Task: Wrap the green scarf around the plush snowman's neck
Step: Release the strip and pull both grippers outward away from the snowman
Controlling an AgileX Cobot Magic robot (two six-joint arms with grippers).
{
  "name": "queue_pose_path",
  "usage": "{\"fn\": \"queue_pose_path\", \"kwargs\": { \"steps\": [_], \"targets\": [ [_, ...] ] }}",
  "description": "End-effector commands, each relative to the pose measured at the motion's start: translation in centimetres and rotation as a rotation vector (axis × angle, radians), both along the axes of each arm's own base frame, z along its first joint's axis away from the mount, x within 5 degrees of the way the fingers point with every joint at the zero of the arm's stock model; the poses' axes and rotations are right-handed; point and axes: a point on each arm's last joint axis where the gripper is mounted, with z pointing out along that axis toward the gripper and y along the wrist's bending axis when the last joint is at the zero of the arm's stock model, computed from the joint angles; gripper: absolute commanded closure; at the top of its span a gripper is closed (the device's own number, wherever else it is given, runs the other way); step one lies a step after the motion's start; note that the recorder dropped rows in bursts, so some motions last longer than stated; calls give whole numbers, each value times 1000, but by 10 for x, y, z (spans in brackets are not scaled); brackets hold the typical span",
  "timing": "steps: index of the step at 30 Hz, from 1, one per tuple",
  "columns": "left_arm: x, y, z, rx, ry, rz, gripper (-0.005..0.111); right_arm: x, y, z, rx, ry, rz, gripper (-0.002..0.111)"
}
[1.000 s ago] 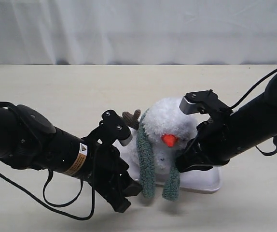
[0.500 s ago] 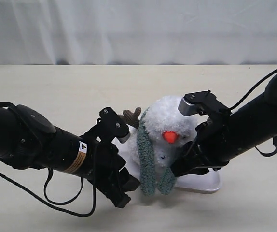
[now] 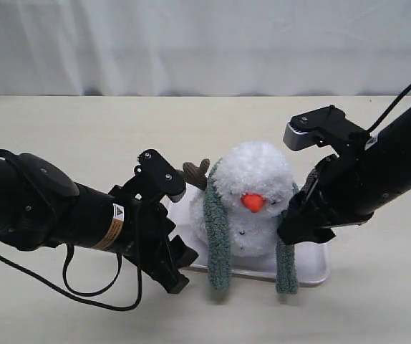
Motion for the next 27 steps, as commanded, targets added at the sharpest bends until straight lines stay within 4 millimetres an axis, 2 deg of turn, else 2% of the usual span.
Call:
{"fn": "queue_pose_path", "kwargs": {
  "steps": [1,3,5,7,9,11,12,14,17,22,24,27],
  "targets": [
    [8,14,-1,74,-78,140,50,-2,-6,13,-28,-49,-58,47],
    [14,22,-2,92,-99,277,52,0,-13,15,-81,-72,-144,47],
    [19,29,-1,97,-103,419,63,0,-23,13,-153,-54,-278,47],
    [21,33,-2,84,-84,446,70,0,-30,11,-206,-49,-333,48],
    [26,40,-2,50,-42,439,81,2,-39,8,-210,-45,-375,54],
    [31,49,-2,-33,49,400,103,5,-51,8,-208,-47,-422,69],
    [32,53,-1,-95,113,356,107,6,-57,6,-203,-48,-440,81],
    [34,60,3,-197,191,303,107,6,-69,-1,-176,-27,-465,104],
    [37,64,5,-230,191,301,107,9,-82,-11,-136,24,-514,104],
    [38,63,1,-235,195,296,107,16,-83,-36,-60,98,-518,102],
    [39,63,-4,-224,196,299,107,20,-82,-45,-55,104,-534,96],
    [40,64,-12,-206,216,304,107,25,-81,-62,-55,157,-550,76]
  ]
}}
